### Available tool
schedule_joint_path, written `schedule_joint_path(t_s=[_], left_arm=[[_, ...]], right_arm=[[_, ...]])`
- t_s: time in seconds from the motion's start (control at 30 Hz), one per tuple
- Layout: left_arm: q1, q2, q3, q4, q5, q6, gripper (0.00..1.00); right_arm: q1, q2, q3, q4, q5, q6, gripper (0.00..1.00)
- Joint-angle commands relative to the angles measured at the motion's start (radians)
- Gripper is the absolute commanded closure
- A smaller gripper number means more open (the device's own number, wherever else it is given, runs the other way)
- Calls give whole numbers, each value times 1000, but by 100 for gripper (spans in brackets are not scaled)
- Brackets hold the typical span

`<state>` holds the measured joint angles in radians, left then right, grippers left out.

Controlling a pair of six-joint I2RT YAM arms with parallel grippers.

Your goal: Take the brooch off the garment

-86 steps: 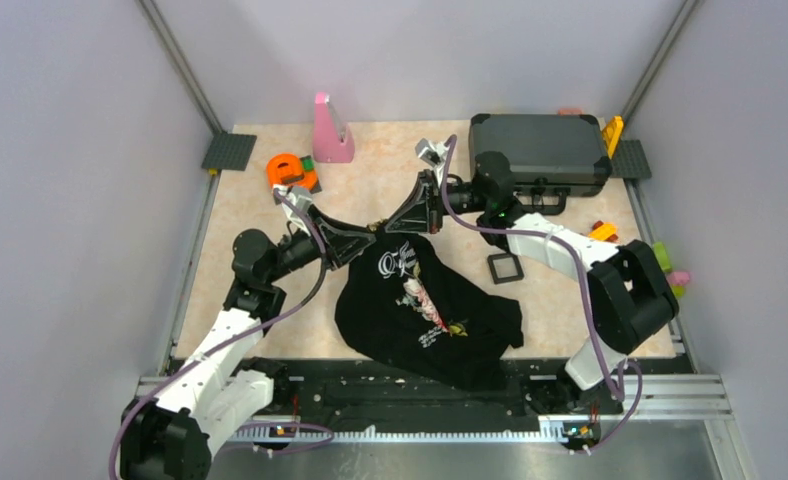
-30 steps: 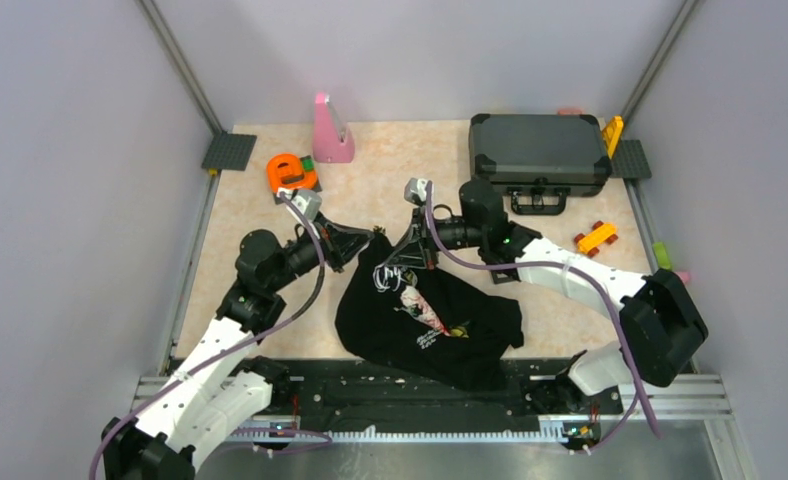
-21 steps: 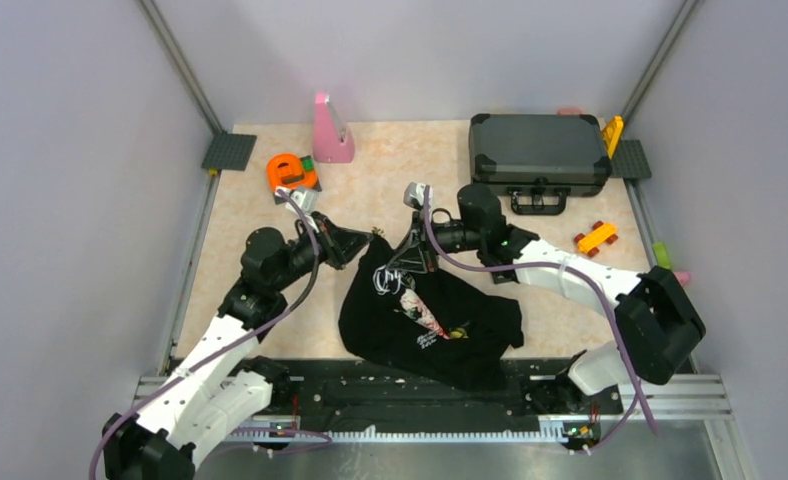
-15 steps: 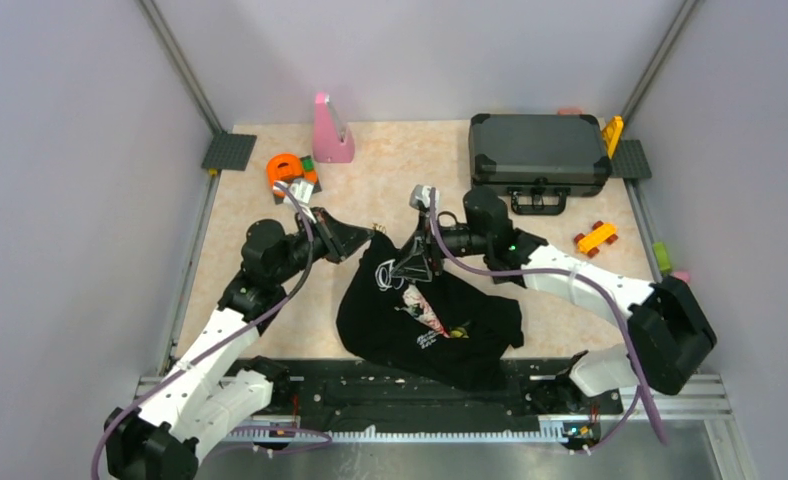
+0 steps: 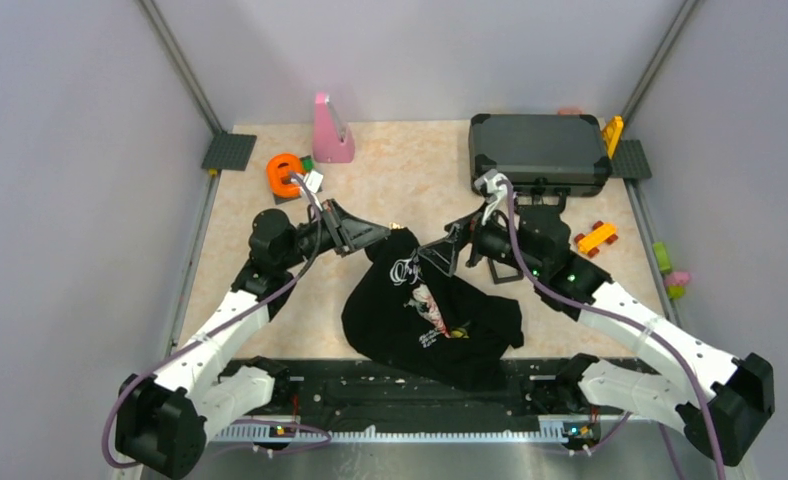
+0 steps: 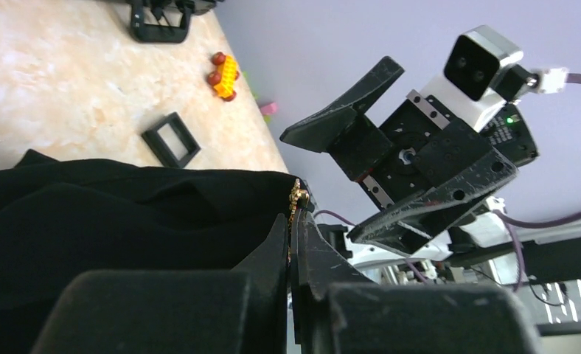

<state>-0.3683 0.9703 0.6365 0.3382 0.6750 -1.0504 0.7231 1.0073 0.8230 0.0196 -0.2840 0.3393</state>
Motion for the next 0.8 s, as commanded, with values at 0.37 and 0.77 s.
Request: schedule_joint_path(t_s=[0.37, 0.77], left_arm=[[2, 15, 31, 215, 125, -45, 100], [-267, 168, 619, -1002, -823, 972, 100]], right_arm=[[-33, -11, 27, 133, -43, 191, 11], [-29, 150, 141, 49, -76, -144, 16]])
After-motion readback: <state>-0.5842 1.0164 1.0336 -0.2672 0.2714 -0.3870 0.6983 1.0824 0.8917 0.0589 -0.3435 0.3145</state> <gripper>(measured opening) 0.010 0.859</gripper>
